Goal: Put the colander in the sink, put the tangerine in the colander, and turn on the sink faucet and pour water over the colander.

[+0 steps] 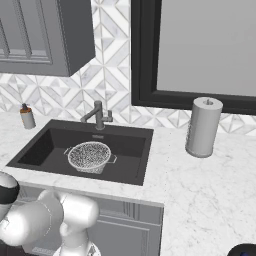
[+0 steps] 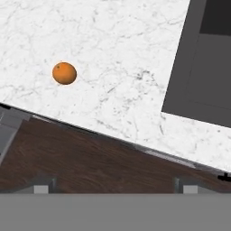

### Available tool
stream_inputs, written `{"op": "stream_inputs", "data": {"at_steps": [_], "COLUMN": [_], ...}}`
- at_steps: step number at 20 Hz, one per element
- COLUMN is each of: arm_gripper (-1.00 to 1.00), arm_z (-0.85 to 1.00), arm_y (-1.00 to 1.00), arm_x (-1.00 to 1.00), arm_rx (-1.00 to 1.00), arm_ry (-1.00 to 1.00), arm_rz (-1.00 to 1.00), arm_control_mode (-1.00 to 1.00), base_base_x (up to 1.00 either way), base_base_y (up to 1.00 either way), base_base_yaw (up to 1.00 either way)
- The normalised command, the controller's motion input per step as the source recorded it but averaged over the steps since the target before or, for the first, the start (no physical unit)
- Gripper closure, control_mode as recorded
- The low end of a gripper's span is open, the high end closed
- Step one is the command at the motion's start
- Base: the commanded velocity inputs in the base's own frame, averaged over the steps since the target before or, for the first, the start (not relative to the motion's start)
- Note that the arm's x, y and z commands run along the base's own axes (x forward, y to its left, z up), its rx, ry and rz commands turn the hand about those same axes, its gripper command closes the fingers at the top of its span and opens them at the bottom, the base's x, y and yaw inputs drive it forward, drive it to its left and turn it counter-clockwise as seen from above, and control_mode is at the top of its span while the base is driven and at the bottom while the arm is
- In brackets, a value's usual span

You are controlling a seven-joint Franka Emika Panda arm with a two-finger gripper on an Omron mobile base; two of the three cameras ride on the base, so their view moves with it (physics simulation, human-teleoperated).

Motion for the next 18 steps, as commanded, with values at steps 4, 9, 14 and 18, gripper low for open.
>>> {"op": "stream_inputs", "data": {"at_steps": [4,9,14,18], "arm_gripper": [-1.0,-1.0,-1.0,-1.0], "arm_z": [-0.53,-0.61,-0.31,0.0], "arm_y": [0.52,0.36,0.2,0.21], "arm_x": [0.3,0.32,0.24,0.15], "arm_rx": [0.0,0.0,0.0,0.0], "arm_ry": [0.0,-0.01,-0.03,0.0], "arm_rz": [0.07,0.1,0.1,0.08], "arm_control_mode": [-1.0,-1.0,-1.0,-1.0], "base_base_x": [0.0,0.0,0.0,0.0], "base_base_y": [0.0,0.0,0.0,0.0], "base_base_yaw": [0.0,0.0,0.0,0.0]}}
